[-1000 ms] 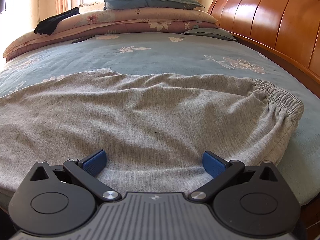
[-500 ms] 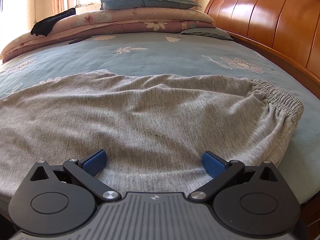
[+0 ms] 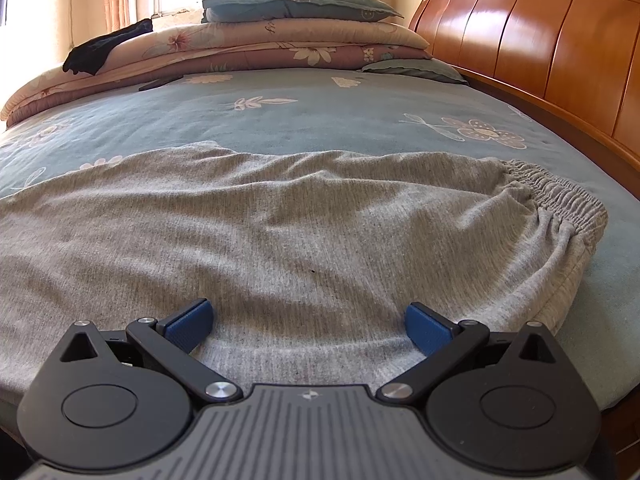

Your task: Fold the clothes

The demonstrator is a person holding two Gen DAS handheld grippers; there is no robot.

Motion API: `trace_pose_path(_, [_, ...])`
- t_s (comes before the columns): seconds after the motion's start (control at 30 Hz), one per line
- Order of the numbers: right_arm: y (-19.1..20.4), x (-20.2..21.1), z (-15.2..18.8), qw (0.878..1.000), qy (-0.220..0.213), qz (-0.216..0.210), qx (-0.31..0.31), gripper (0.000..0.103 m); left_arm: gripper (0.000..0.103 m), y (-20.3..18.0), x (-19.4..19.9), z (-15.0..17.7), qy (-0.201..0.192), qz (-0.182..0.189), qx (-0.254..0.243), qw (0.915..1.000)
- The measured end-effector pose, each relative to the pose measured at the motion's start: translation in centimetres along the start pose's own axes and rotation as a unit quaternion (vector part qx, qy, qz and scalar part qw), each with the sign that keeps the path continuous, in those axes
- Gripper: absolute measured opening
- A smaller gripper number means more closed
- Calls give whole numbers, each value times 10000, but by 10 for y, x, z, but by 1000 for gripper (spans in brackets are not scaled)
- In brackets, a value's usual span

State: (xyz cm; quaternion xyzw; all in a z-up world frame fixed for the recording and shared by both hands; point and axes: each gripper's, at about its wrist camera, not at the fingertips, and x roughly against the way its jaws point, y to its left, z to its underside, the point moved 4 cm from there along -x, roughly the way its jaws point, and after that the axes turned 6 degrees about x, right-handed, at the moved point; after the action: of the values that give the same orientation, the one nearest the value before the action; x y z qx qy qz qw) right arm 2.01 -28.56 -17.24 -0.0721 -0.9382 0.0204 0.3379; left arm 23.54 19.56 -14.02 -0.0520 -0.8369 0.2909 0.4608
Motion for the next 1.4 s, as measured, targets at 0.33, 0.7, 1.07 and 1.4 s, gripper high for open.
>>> trace_pose_path(0.33, [1,0,0,10000,-32,27,-20,103,102,-57,11,46,578,137,-590,9965])
trace_pose_path(0.7, [1,1,2,9999,-106,15,-12,103,102,-106,-15,52,591,-28,-1029,9929])
trace_pose_path(1.07, [-1,2,4,9997,-238,-63,48,103,102,-106,12,113,1116,-224,-1301,9850])
trace_pose_path(1.4, [-1,3,5,9996,-290,-57,41,103,102,-89,9,132,1316,-80,-1021,9860])
